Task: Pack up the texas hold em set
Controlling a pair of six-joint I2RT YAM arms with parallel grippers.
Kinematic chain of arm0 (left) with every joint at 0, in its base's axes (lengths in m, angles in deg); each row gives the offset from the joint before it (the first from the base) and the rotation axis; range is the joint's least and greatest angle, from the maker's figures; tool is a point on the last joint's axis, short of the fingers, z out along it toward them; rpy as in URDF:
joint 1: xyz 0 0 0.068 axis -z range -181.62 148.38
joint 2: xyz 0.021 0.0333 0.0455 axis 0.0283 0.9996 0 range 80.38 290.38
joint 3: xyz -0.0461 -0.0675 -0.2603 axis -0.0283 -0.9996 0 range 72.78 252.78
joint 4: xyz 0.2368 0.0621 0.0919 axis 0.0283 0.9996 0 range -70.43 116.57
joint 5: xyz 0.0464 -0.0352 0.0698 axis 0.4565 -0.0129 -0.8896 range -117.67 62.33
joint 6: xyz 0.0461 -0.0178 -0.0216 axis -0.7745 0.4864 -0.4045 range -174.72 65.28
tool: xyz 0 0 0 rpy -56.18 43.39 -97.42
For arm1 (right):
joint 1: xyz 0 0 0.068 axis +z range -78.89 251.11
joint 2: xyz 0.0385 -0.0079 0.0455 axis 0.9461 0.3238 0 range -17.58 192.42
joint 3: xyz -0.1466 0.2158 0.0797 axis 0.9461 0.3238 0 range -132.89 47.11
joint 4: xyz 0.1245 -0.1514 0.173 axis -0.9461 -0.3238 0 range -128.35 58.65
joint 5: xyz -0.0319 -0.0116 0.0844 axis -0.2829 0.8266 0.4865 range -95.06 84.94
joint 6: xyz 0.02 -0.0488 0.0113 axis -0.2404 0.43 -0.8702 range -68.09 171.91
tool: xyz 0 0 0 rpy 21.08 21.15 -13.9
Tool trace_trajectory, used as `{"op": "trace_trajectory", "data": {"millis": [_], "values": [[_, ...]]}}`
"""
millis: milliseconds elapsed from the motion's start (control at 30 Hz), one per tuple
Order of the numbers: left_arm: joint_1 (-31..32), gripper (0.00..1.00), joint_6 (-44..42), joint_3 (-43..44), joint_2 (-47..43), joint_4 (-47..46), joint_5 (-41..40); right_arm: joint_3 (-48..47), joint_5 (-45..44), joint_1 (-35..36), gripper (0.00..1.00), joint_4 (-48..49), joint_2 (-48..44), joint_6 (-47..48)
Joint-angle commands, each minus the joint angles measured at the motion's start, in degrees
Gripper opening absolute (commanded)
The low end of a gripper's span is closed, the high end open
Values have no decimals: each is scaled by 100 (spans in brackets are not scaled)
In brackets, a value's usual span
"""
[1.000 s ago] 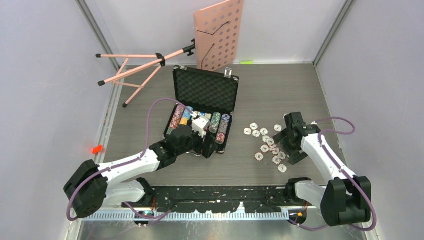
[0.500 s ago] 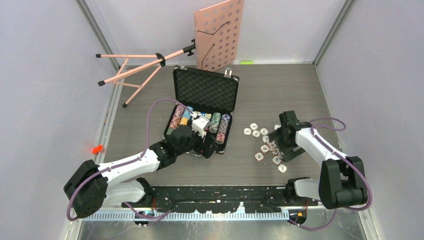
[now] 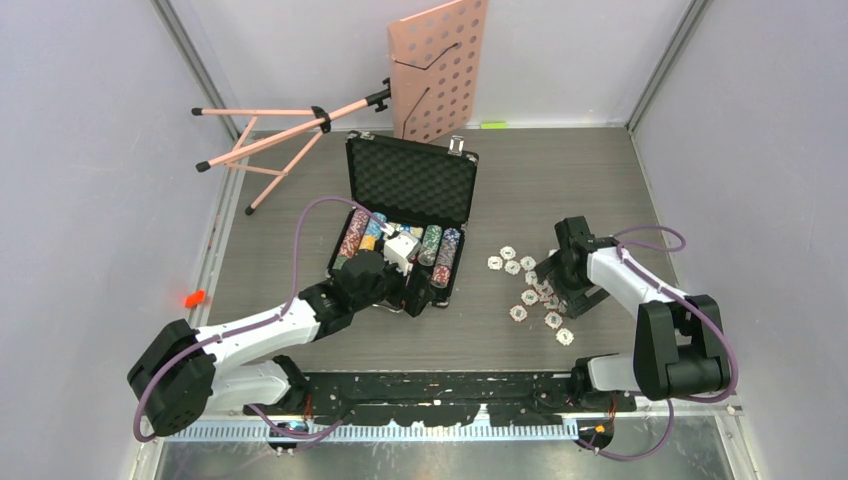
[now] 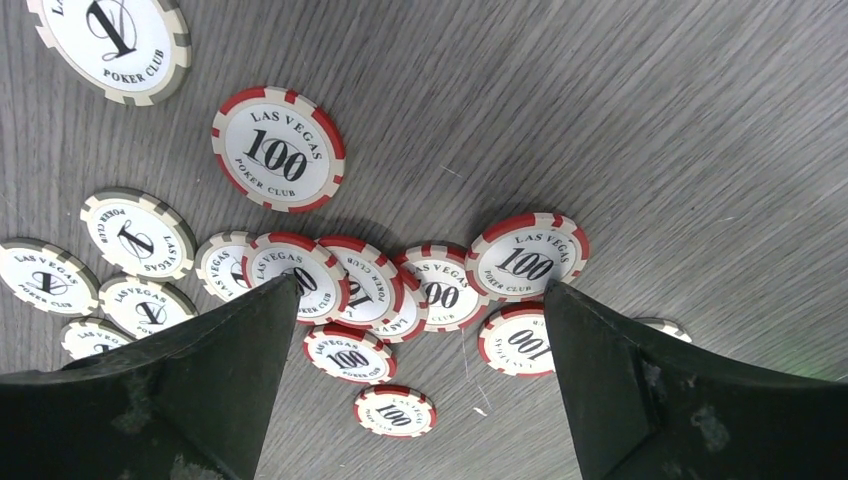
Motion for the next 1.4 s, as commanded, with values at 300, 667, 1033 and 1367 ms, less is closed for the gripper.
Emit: {"op": "trace_trajectory", "data": {"millis": [300, 667, 1033, 1367], "values": [[-4, 100, -75, 195, -85, -140, 23, 346, -2, 24, 73, 178, -300, -140], [-6, 100, -82, 191, -56, -131, -131, 508, -24, 29, 59, -110, -619, -209], [-6, 99, -84, 202, -21, -138, -141, 498, -195, 31, 54, -560, -1074, -148], [-6, 99, -84, 217, -3, -131, 10, 563, 30, 29, 48, -331, -1157, -30]]}}
